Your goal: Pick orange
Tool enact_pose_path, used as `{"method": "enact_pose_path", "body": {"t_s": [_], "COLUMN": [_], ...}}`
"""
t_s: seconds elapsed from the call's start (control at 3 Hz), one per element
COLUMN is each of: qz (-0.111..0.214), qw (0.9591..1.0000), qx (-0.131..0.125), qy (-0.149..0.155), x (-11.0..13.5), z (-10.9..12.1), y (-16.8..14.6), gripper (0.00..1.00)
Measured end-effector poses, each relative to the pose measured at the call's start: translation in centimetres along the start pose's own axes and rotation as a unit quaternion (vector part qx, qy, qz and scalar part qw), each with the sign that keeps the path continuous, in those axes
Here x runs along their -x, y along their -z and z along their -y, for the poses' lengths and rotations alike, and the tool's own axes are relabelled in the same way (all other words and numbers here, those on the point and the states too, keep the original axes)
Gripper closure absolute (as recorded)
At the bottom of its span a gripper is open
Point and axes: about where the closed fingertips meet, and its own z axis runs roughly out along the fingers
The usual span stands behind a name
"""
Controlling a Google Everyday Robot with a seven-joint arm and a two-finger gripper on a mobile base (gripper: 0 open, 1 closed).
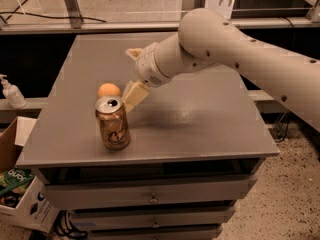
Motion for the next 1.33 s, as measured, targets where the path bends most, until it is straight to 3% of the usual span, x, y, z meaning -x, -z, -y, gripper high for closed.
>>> {"method": "enact_pose_path", "body": {"t_s": [0.67,1.33], "qz": [0.015,0.008], "qw": [0.9971,0.9937], "qx": [-0.002,-0.006], "qy": [-0.074,-0.111], "x": [1.3,0.0], "z": [0.7,0.5], "y": [-4.6,-6.2], "gripper": [0.0,0.41]}}
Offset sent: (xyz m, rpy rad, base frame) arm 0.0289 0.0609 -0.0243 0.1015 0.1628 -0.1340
